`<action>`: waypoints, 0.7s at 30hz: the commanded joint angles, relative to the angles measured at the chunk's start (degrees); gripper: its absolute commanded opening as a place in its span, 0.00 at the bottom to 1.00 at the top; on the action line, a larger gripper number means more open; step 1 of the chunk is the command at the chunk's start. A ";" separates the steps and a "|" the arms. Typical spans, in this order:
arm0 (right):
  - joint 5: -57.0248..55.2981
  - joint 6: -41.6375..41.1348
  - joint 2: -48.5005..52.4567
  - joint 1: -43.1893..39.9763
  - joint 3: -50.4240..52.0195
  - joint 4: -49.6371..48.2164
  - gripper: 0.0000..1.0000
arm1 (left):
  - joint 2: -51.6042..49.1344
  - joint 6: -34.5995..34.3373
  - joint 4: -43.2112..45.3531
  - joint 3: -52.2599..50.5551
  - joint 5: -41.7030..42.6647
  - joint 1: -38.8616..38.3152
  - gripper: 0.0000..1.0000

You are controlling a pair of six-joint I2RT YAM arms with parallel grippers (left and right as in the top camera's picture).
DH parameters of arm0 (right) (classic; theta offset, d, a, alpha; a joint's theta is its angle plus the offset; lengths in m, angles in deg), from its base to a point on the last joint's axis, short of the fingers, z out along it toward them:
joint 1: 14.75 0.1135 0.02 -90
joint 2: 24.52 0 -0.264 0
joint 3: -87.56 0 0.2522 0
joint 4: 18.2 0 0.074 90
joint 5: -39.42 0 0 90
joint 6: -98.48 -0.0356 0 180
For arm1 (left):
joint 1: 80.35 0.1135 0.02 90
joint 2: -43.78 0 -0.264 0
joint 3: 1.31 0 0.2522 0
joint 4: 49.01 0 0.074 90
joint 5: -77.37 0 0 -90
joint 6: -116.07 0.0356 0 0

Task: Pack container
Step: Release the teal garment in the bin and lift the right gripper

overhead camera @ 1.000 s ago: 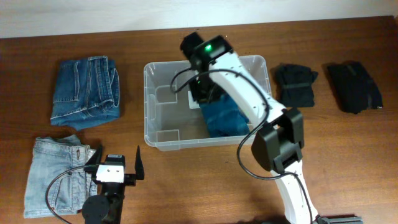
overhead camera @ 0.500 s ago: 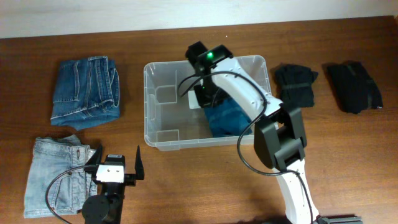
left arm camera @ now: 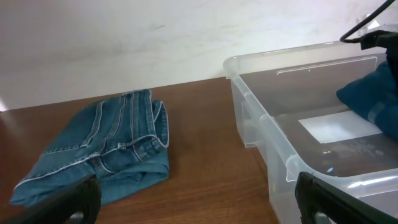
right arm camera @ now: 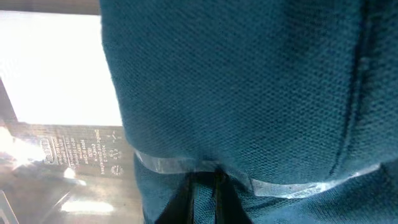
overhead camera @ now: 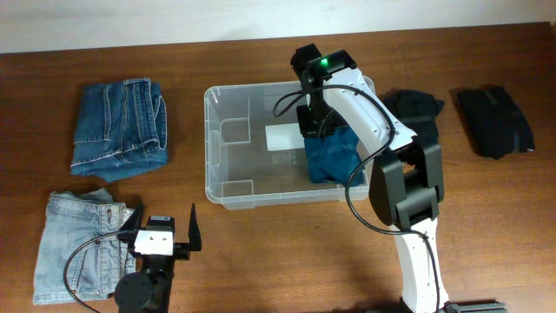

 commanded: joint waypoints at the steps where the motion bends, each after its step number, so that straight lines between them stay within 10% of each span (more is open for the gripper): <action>1: 2.29 -0.17 -0.68 0.09 -1.44 1.86 0.12 | 0.33 0.92 0.15 -0.33 0.59 0.13 0.99; 7: 3.54 1.66 -2.89 0.09 -20.06 14.62 0.28 | 0.33 0.92 0.15 -0.33 0.61 0.13 0.99; 13: -7.56 7.17 -6.93 -5.66 -37.59 20.92 0.99 | 0.33 0.92 0.15 -0.33 0.59 0.13 0.99; 21: -1.64 7.17 -7.34 -24.35 -36.57 20.92 0.98 | 0.33 0.92 0.15 -0.33 0.61 0.13 0.99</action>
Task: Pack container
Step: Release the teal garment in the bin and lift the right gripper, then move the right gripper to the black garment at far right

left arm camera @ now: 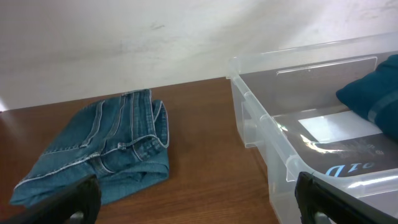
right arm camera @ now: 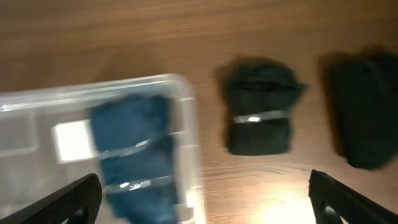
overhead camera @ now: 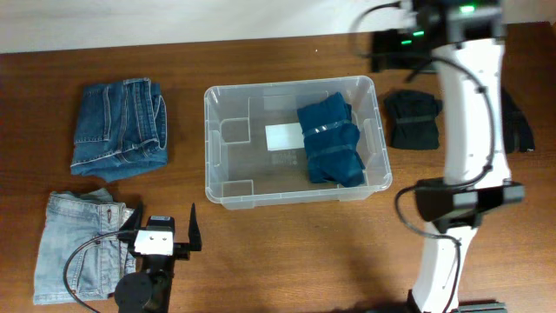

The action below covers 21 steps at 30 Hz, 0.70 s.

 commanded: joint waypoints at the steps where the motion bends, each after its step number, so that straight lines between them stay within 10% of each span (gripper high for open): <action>1: 3.34 0.68 0.07 -8.20 0.57 0.35 0.98 | 0.33 0.92 0.15 -0.33 0.61 0.13 0.99; 6: 4.90 0.52 0.48 -19.32 0.68 -0.35 0.99 | 0.33 0.92 0.15 -0.33 0.61 0.13 0.99; 14: 14.53 -21.94 2.21 -37.33 7.21 0.33 0.98 | 0.33 0.92 0.15 -0.33 0.61 0.13 0.99; 21: 16.94 -21.22 2.21 -49.92 17.09 -2.54 0.99 | 0.33 0.92 0.15 -0.33 0.61 0.13 0.99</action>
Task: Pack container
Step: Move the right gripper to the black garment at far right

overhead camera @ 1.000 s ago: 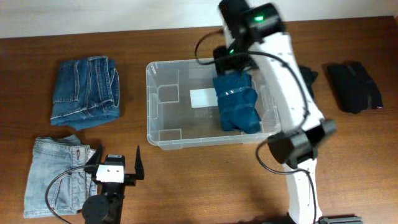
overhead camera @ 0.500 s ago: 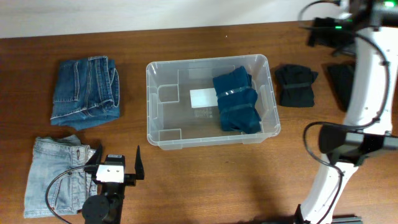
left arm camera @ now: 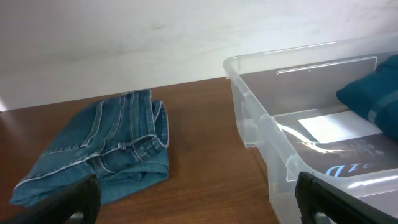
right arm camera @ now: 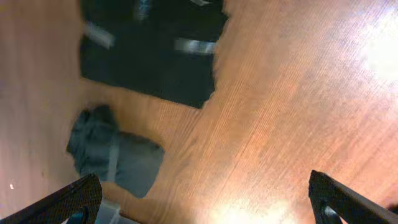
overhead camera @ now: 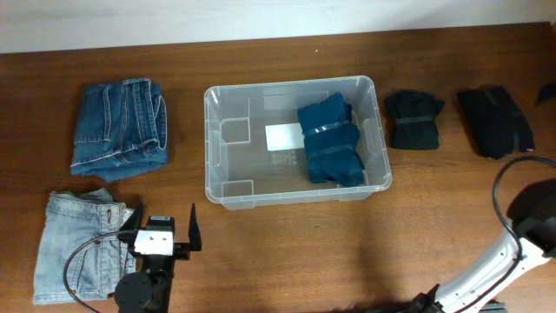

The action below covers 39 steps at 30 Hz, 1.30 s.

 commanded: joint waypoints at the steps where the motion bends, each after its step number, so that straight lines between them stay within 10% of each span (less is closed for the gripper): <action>1: 5.90 0.26 0.13 -5.35 4.11 -2.91 0.99 | 0.33 0.92 0.15 -0.33 0.61 0.13 0.99; 21: 27.56 10.16 0.31 -5.27 35.60 -41.83 0.99 | 0.33 0.92 0.15 -0.33 0.59 0.13 0.99; 39: 14.43 0.96 0.72 -3.32 37.31 -40.70 0.98 | 0.33 0.92 0.15 -0.33 0.61 0.13 0.99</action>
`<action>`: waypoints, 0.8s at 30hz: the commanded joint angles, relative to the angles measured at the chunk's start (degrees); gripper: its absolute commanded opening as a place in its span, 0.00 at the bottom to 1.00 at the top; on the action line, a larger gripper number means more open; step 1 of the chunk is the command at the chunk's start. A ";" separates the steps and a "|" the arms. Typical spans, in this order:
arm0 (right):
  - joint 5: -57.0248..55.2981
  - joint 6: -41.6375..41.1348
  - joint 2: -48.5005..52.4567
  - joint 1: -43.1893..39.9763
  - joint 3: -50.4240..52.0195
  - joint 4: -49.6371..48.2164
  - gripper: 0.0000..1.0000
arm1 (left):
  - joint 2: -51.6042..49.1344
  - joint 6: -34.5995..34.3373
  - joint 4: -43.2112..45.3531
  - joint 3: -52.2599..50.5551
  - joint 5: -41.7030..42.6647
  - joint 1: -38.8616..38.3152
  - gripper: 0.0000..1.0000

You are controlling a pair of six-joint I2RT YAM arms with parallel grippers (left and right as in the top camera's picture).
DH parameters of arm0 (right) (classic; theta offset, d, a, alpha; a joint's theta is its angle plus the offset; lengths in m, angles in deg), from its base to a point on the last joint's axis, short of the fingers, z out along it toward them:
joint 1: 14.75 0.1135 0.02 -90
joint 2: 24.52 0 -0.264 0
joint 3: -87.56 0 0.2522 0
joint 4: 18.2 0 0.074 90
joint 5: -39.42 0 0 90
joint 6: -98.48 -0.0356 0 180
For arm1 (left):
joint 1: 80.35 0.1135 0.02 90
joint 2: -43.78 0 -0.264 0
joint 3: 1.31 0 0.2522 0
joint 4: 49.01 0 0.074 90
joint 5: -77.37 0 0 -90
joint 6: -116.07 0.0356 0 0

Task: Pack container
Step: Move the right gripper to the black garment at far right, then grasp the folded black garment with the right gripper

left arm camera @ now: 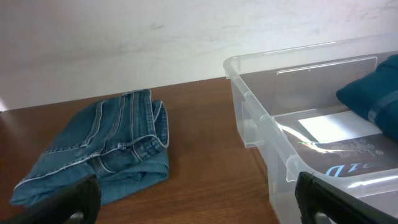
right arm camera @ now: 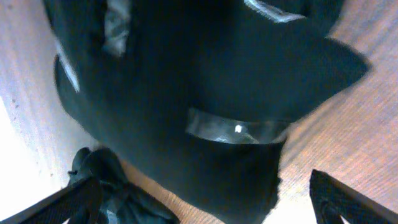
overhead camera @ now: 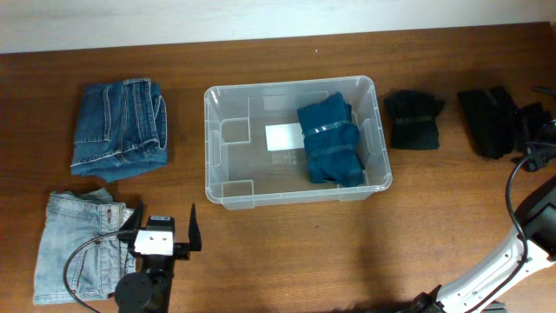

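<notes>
The clear plastic container [overhead camera: 209, 148] stands mid-table with a folded teal garment [overhead camera: 330, 143] lying in its right half. To its right lie a small dark bundle [overhead camera: 413, 120] and, farther out, a taped black garment [overhead camera: 488, 122]. My right gripper [overhead camera: 532, 122] hangs open at that black garment's right side. In the right wrist view the black garment [right arm camera: 186, 87] fills the frame close under the open right gripper [right arm camera: 205, 199], and nothing is between the fingers. My left gripper [overhead camera: 162, 238] rests open at the front left, empty.
Folded dark blue jeans [overhead camera: 120, 126] lie left of the container, also seen as jeans [left arm camera: 99, 152] in the left wrist view beside the container's rim [left arm camera: 261, 124]. Pale jeans [overhead camera: 74, 243] lie at the front left. The small dark bundle [right arm camera: 102, 180] shows beyond the black garment.
My right gripper was high over both dark garments at the table's far right. Now it sits low and close over the black garment, still open. The left arm has not moved.
My right gripper was down inside the container against the teal garment. Then it was up behind the container, open, with the teal garment left lying inside. After that it was high over the far right, and now it is low over the black garment.
</notes>
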 commanded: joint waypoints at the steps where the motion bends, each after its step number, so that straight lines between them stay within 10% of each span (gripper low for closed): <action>1: -4.20 -1.18 0.09 -1.20 0.63 -0.15 0.99 | 0.33 0.92 0.15 -0.33 0.61 0.13 0.99; 24: -5.40 0.44 1.22 4.17 6.29 -11.63 0.99 | 0.33 0.92 0.15 -0.33 0.39 0.13 0.99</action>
